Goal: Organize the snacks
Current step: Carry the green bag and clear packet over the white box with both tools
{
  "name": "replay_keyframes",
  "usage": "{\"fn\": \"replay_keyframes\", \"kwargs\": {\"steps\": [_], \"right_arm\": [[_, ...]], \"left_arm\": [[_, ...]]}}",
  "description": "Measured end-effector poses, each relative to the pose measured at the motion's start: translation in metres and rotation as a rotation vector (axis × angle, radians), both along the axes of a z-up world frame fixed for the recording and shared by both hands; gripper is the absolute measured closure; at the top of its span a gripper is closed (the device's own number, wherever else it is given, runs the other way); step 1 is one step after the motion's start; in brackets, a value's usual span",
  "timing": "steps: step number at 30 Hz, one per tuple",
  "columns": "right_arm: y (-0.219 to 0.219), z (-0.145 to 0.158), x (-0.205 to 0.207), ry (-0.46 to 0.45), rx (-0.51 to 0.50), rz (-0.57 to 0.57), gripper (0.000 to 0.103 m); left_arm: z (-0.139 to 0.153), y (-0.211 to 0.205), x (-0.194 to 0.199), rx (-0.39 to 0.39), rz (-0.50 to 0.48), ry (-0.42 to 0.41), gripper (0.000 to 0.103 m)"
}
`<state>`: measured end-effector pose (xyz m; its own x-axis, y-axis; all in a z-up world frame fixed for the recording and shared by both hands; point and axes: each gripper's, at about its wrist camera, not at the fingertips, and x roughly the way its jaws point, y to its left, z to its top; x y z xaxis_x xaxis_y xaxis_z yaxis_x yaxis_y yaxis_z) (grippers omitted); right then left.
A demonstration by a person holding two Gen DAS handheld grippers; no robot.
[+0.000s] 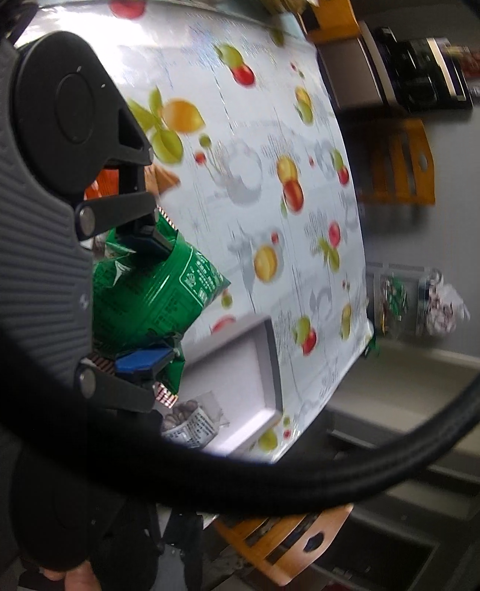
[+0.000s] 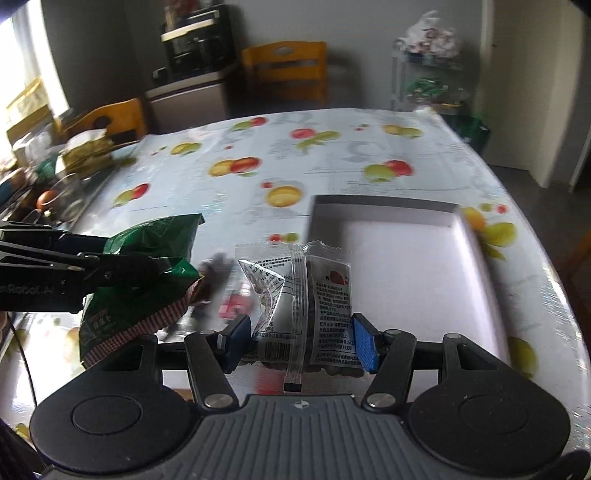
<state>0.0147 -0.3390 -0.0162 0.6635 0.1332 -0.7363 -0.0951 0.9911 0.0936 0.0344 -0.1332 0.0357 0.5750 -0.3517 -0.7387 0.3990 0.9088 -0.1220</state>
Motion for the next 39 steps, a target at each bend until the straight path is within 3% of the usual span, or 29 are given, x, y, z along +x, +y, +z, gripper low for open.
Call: {"fn": "replay_keyframes", "kwargs": {"steps": [12, 31, 39], "right_arm": [[-0.064, -0.003, -0.016, 0.001, -0.012, -0.127, 0.044], [-0.093, -0.035, -0.015, 0.083, -0.057, -0.105, 0.044], [-0.1, -0.042, -0.014, 0.099, -0.079, -0.103, 0.044]], "left_arm": [[0.001, -0.071, -0.002, 0.016, -0.143, -0.011, 0.052], [-0.034, -0.138, 0.008, 0.084, -0.285, 0.021, 0.051], [-0.034, -0.155, 0.004, 0.067, -0.333, 0.03, 0.051]]}}
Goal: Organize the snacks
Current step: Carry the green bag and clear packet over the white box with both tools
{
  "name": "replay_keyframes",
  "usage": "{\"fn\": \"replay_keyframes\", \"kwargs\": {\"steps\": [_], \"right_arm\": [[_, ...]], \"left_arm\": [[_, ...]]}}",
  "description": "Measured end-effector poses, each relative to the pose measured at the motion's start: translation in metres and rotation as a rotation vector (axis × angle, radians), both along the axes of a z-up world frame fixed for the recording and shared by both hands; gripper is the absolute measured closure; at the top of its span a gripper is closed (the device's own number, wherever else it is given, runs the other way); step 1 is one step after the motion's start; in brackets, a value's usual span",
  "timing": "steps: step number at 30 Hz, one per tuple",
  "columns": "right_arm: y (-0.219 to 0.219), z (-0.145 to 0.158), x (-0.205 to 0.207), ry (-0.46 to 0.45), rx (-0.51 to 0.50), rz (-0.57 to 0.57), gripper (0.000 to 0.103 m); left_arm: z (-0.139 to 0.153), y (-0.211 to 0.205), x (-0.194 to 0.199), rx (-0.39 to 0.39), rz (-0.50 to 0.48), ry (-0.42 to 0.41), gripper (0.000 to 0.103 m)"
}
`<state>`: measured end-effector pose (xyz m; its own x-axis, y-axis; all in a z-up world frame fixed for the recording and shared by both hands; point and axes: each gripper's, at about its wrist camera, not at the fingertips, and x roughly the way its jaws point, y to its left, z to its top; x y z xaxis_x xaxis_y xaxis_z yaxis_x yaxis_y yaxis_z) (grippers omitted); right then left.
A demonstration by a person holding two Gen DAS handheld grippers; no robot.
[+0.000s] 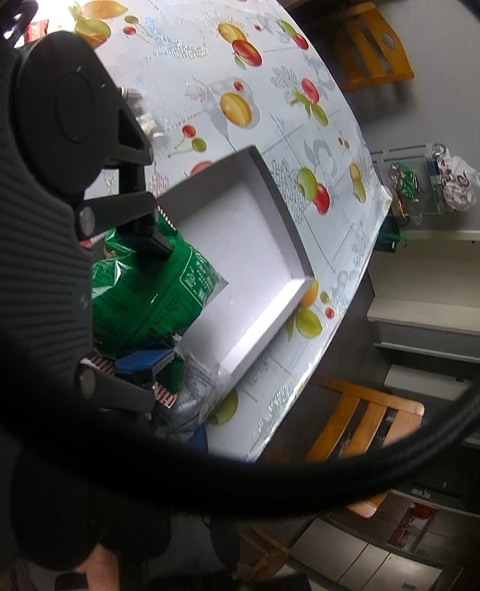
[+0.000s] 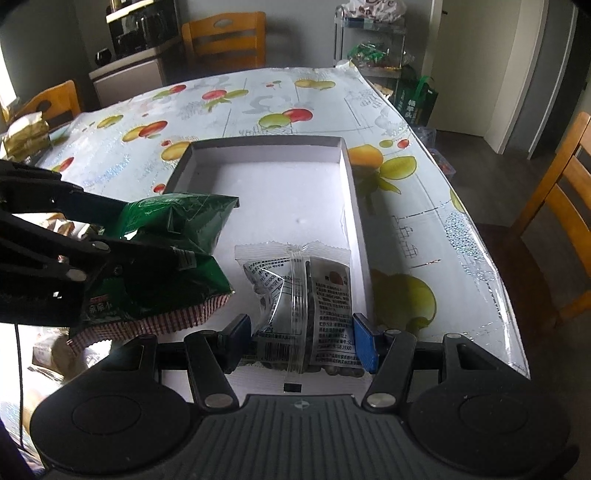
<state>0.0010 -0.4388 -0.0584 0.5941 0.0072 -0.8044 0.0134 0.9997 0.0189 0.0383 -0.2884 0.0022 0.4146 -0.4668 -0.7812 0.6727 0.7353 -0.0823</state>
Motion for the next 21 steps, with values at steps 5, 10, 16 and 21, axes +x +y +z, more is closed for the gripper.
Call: {"fn": "replay_keyframes", "kwargs": {"steps": [5, 10, 16, 21], "right_arm": [[0.002, -0.006, -0.001, 0.022, -0.037, 0.04, 0.044], [0.005, -0.014, -0.003, 0.051, -0.052, 0.061, 0.043], [0.002, -0.015, -0.003, 0.064, -0.045, 0.063, 0.043], [0.001, -0.011, -0.004, 0.057, -0.047, 0.053, 0.04]], "left_arm": [[-0.009, -0.006, -0.004, 0.013, -0.009, 0.043, 0.051], [-0.019, -0.008, -0.005, 0.036, -0.021, 0.059, 0.049], [-0.024, -0.012, -0.005, 0.053, -0.036, 0.054, 0.047], [-0.023, -0.011, 0.001, 0.025, -0.026, 0.076, 0.045]]}}
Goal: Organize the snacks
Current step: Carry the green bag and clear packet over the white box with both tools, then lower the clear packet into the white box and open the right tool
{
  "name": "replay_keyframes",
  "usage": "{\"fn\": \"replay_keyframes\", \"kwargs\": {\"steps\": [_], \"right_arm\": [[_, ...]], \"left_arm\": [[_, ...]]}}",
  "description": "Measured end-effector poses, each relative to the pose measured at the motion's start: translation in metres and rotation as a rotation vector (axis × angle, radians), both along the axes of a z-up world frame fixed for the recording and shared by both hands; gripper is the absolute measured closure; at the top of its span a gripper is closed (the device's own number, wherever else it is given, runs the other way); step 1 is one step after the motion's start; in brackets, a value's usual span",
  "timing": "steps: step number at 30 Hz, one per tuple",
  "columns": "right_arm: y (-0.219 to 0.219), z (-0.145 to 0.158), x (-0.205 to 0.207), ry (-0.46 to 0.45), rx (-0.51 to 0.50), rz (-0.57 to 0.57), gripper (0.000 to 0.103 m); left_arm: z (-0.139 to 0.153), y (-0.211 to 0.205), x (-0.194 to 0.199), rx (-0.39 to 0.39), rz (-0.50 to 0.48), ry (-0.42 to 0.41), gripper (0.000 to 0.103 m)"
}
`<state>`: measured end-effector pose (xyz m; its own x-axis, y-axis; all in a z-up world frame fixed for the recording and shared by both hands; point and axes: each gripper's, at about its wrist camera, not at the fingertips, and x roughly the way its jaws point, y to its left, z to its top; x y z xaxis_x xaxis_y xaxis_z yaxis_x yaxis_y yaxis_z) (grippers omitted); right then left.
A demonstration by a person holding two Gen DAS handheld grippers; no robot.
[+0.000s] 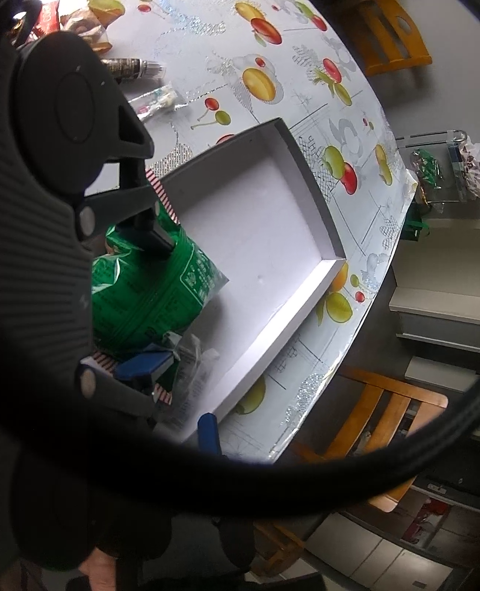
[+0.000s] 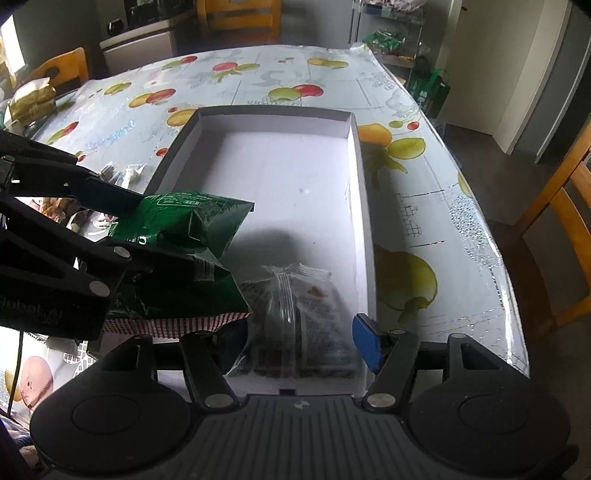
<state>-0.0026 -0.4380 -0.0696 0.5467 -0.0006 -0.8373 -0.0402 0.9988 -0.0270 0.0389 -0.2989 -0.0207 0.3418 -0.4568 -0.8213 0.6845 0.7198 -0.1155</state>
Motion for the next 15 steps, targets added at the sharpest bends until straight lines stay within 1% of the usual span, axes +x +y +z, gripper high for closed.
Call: {"fn": "replay_keyframes", "kwargs": {"steps": [5, 7, 9, 15], "right_arm": [[-0.004, 0.004, -0.002, -0.007, 0.006, -0.018, 0.04], [-0.005, 0.006, -0.003, -0.01, 0.013, -0.026, 0.04], [-0.004, 0.008, -0.004, -0.013, 0.018, -0.028, 0.04], [-0.001, 0.013, -0.009, -0.018, 0.005, -0.026, 0.04]], "left_arm": [[0.002, 0.001, -0.001, -0.003, 0.014, 0.003, 0.043], [0.004, 0.001, -0.001, -0.005, 0.011, 0.005, 0.038], [0.004, 0.001, -0.003, -0.011, 0.002, 0.008, 0.03], [0.007, 0.001, -0.005, -0.022, -0.009, 0.007, 0.026]]}}
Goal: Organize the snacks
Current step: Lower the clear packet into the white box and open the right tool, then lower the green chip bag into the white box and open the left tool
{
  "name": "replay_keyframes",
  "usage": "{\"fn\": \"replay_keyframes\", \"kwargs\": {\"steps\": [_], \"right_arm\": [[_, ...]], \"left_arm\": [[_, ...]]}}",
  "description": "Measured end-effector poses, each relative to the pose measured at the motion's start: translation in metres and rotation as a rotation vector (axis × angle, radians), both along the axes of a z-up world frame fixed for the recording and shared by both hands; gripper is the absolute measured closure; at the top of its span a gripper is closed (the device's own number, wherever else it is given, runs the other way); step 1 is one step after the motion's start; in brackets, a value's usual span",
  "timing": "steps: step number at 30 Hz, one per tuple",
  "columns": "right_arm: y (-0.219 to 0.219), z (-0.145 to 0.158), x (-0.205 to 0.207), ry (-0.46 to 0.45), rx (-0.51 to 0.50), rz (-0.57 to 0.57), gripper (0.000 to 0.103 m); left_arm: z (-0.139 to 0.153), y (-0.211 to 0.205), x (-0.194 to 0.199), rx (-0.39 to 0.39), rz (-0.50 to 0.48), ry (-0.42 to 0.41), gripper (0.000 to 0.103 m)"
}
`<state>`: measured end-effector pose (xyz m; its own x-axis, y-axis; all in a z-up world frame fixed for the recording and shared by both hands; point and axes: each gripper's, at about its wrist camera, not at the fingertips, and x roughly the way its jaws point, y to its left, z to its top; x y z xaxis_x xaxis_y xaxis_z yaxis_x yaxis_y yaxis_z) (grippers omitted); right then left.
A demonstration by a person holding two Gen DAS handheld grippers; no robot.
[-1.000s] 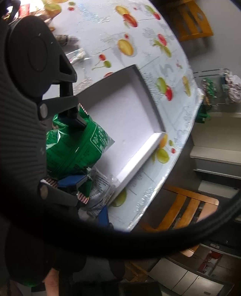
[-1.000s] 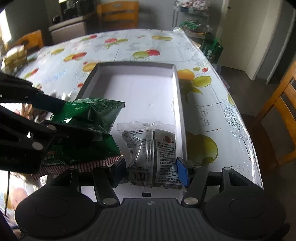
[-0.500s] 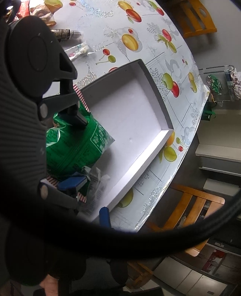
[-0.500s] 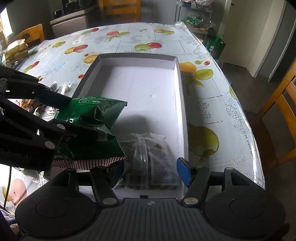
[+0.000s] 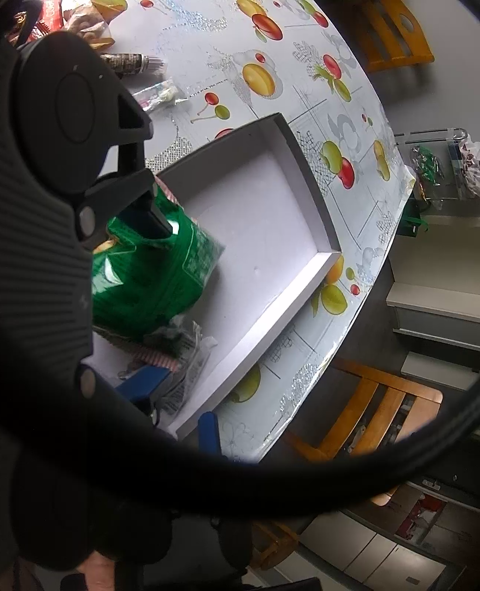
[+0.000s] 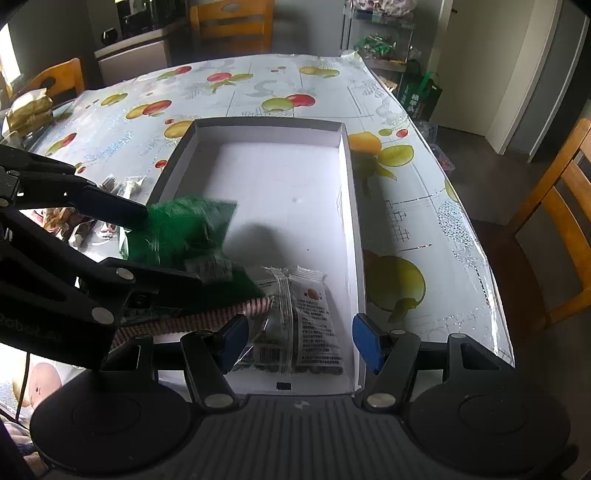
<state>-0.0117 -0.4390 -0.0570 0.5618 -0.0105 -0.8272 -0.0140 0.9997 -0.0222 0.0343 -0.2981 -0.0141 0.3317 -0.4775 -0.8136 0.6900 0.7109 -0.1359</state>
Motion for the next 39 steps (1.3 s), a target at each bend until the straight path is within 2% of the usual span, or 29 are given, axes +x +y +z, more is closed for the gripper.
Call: {"fn": "replay_keyframes", "kwargs": {"steps": [13, 28, 39], "right_arm": [[0.008, 0.015, -0.01, -0.033, -0.009, -0.015, 0.04], [0.037, 0.047, -0.008, -0.081, -0.004, 0.026, 0.033], [0.069, 0.059, 0.006, -0.111, -0.007, 0.109, 0.03]], "left_arm": [[0.015, 0.01, -0.007, -0.033, -0.008, -0.022, 0.026], [0.039, 0.048, -0.009, -0.069, 0.076, -0.048, 0.023], [0.053, 0.09, -0.009, -0.071, 0.176, -0.076, 0.021]]}}
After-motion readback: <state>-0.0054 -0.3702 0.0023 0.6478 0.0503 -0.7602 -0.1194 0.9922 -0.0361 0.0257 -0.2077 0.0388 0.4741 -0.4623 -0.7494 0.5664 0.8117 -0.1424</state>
